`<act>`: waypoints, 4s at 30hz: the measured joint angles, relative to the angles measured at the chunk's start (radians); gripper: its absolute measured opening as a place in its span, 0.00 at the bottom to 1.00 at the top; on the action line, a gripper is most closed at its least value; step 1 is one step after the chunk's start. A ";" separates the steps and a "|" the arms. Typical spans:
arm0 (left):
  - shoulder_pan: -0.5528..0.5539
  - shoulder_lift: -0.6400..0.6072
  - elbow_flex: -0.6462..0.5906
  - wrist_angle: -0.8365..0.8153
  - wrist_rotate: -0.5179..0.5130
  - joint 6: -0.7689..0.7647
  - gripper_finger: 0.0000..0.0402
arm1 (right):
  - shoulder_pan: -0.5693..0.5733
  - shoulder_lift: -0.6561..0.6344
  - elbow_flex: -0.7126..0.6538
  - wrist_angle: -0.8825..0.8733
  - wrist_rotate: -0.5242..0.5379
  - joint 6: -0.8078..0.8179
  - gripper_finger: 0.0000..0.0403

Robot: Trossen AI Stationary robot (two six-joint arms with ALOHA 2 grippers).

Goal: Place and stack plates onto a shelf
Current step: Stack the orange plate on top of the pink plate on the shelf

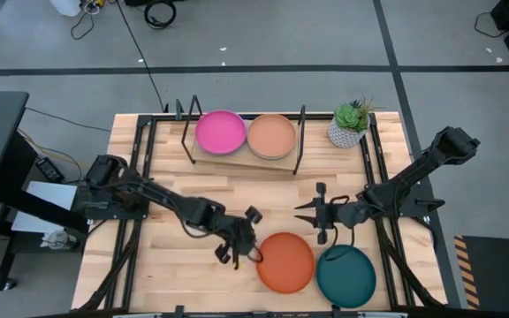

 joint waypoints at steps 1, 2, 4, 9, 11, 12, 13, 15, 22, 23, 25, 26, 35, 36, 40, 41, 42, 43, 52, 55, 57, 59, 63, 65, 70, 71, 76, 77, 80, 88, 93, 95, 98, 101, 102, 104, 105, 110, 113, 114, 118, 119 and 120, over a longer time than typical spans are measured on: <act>-0.014 0.006 -0.001 -0.005 -0.005 0.008 0.17 | 0.000 0.000 0.000 -0.003 0.004 0.003 0.27; -0.024 0.016 -0.002 -0.011 -0.008 0.020 0.20 | -0.002 0.000 0.000 -0.004 0.012 0.003 0.27; -0.040 0.044 -0.001 -0.002 -0.011 0.066 0.27 | -0.010 0.000 0.000 -0.005 0.042 -0.001 0.27; -0.047 0.117 -0.002 0.023 -0.015 0.188 0.36 | -0.049 0.001 0.000 0.015 0.058 -0.030 0.27; -0.043 0.144 -0.002 0.057 -0.016 0.218 0.37 | -0.066 0.005 0.000 0.019 0.055 -0.032 0.27; -0.042 0.154 -0.002 0.065 -0.015 0.243 0.37 | -0.073 0.010 0.000 0.019 0.055 -0.036 0.27; -0.042 0.160 -0.002 0.069 -0.015 0.268 0.37 | -0.080 0.018 0.000 0.027 0.055 -0.039 0.27; -0.042 0.170 -0.001 0.097 -0.012 0.319 0.37 | -0.093 0.036 0.000 0.032 0.055 -0.053 0.27; -0.036 0.170 -0.002 0.099 0.058 0.439 0.37 | -0.133 0.119 0.000 0.097 0.055 -0.112 0.27; -0.033 0.170 -0.002 0.106 0.073 0.449 0.37 | -0.139 0.128 0.000 0.107 0.056 -0.120 0.27; -0.027 0.170 -0.002 0.111 0.099 0.451 0.37 | -0.154 0.135 0.000 0.121 0.056 -0.133 0.27; -0.023 0.170 -0.002 0.113 0.111 0.451 0.36 | -0.162 0.134 0.000 0.121 0.056 -0.135 0.27; -0.009 0.184 -0.001 0.155 0.171 0.452 0.35 | -0.213 0.124 0.000 0.120 0.018 -0.138 0.27; -0.009 0.188 -0.002 0.148 0.176 0.452 0.35 | -0.217 0.124 0.000 0.115 0.018 -0.137 0.27; -0.010 0.229 -0.002 0.171 0.197 0.453 0.35 | -0.228 0.124 0.000 0.095 0.009 -0.130 0.27; -0.009 0.237 -0.002 0.186 0.199 0.456 0.35 | -0.232 0.124 0.000 0.094 0.000 -0.125 0.27; -0.009 0.242 -0.002 0.190 0.203 0.459 0.35 | -0.235 0.124 -0.002 0.090 -0.002 -0.120 0.27; -0.009 0.248 -0.001 0.202 0.206 0.460 0.35 | -0.237 0.124 -0.002 0.088 -0.002 -0.115 0.27; -0.004 0.250 -0.001 0.178 0.210 0.429 0.12 | -0.243 0.124 -0.002 0.078 -0.030 -0.085 0.27; -0.005 0.235 0.000 0.120 0.202 0.386 0.04 | -0.242 0.124 -0.002 0.075 -0.028 -0.081 0.27; -0.003 0.207 0.000 0.059 0.200 0.336 0.04 | -0.238 0.124 -0.002 0.071 -0.021 -0.081 0.27; 0.002 0.170 -0.002 -0.005 0.198 0.286 0.04 | -0.238 0.124 -0.002 0.071 -0.019 -0.081 0.27; 0.022 0.067 -0.001 -0.133 0.170 0.184 0.03 | -0.237 0.124 -0.002 0.071 -0.018 -0.079 0.27; 0.040 0.023 0.000 -0.224 0.125 0.132 0.03 | -0.237 0.124 -0.003 0.074 -0.017 -0.079 0.27; 0.131 -0.064 -0.001 -0.418 0.091 0.006 0.03 | -0.232 0.124 -0.003 0.076 0.030 -0.077 0.27; 0.155 -0.072 -0.001 -0.446 0.086 -0.009 0.03 | -0.229 0.123 -0.003 0.076 0.052 -0.078 0.27; 0.264 -0.125 -0.001 -0.513 0.009 -0.023 0.03 | -0.210 0.122 -0.003 0.083 0.130 -0.084 0.27; 0.284 -0.137 -0.001 -0.520 -0.011 -0.021 0.03 | -0.207 0.122 -0.003 0.081 0.134 -0.083 0.27; 0.354 -0.170 -0.001 -0.540 -0.047 -0.022 0.03 | -0.198 0.122 -0.003 0.077 0.134 -0.083 0.27; 0.595 -0.202 -0.001 -0.531 -0.063 -0.059 0.03 | -0.191 0.122 -0.003 0.090 0.111 -0.063 0.27; 0.749 -0.186 -0.002 -0.517 -0.029 -0.128 0.04 | -0.190 0.122 -0.003 0.089 0.062 -0.024 0.27; 0.806 -0.181 -0.001 -0.503 0.010 -0.162 0.05 | -0.185 0.122 -0.003 0.087 0.059 -0.015 0.27; 0.862 -0.176 -0.001 -0.498 0.024 -0.183 0.05 | -0.176 0.122 -0.003 0.087 0.058 -0.006 0.27; 0.891 -0.171 -0.002 -0.492 0.037 -0.177 0.04 | -0.166 0.125 -0.003 0.091 0.058 0.001 0.27; 0.893 -0.172 -0.001 -0.479 0.041 -0.174 0.04 | -0.162 0.126 -0.003 0.089 0.058 0.002 0.27; 0.893 -0.172 -0.001 -0.458 0.049 -0.160 0.04 | -0.156 0.128 -0.003 0.091 0.059 0.004 0.27; 0.893 -0.172 -0.001 -0.455 0.048 -0.153 0.04 | -0.152 0.130 -0.003 0.092 0.059 0.006 0.27; 0.892 -0.162 -0.001 -0.449 0.049 -0.144 0.04 | -0.145 0.131 -0.003 0.091 0.059 0.009 0.27; 0.891 -0.144 -0.001 -0.462 0.076 -0.152 0.05 | -0.145 0.131 -0.003 0.092 0.059 0.012 0.27; 0.888 -0.138 -0.001 -0.462 0.102 -0.152 0.05 | -0.145 0.131 -0.003 0.091 0.059 0.013 0.27; 0.858 -0.122 -0.002 -0.466 0.138 -0.146 0.10 | -0.145 0.131 -0.003 0.092 0.059 0.014 0.27; 0.848 -0.123 -0.001 -0.461 0.138 -0.144 0.13 | -0.145 0.131 -0.003 0.092 0.059 0.014 0.27; 0.838 -0.124 -0.001 -0.456 0.138 -0.143 0.15 | -0.145 0.131 -0.003 0.091 0.059 0.016 0.27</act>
